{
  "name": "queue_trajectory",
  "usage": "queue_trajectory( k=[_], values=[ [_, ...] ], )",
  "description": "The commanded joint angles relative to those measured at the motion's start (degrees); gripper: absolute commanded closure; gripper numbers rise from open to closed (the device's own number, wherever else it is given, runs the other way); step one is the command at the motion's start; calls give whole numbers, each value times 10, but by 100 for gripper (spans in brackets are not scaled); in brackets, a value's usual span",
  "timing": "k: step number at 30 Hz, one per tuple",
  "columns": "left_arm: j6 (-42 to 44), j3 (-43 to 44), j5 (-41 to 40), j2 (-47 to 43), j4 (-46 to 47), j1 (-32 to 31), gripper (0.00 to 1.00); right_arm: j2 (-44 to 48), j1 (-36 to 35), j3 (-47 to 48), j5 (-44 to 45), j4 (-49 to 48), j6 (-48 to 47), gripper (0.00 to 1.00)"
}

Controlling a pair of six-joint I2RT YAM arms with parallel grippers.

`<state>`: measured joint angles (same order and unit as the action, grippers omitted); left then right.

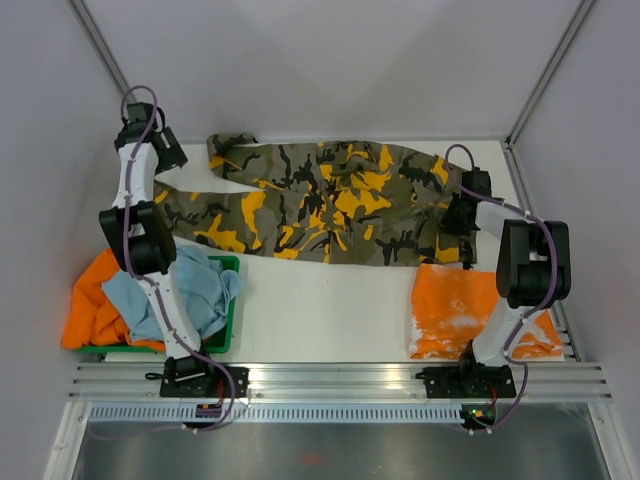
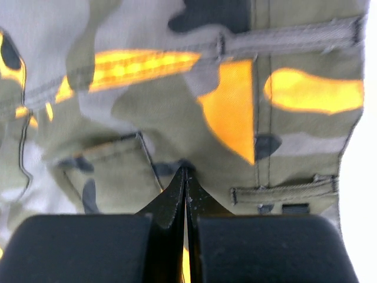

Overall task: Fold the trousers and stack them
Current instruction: Flatten the trousers out

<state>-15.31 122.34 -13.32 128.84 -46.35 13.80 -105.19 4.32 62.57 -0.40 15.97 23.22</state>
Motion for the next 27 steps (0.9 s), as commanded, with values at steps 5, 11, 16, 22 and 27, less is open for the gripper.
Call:
queue_trajectory(
  k=[5,11,16,22,27],
  values=[
    [7,-201,176,-277,142,-17,0,-75,24,13,198,57,-1,100],
    [-6,-305,175,-334,154,-31,0,-58,95,-10,195,41,-17,100],
    [-32,-368,140,-336,151,-31,0,-75,136,-6,182,25,-22,100],
    [-67,-427,102,-334,157,-29,0,-103,166,37,190,35,-19,100],
    [-94,-460,80,-318,166,-15,0,-93,198,77,175,34,-28,100]
  ],
)
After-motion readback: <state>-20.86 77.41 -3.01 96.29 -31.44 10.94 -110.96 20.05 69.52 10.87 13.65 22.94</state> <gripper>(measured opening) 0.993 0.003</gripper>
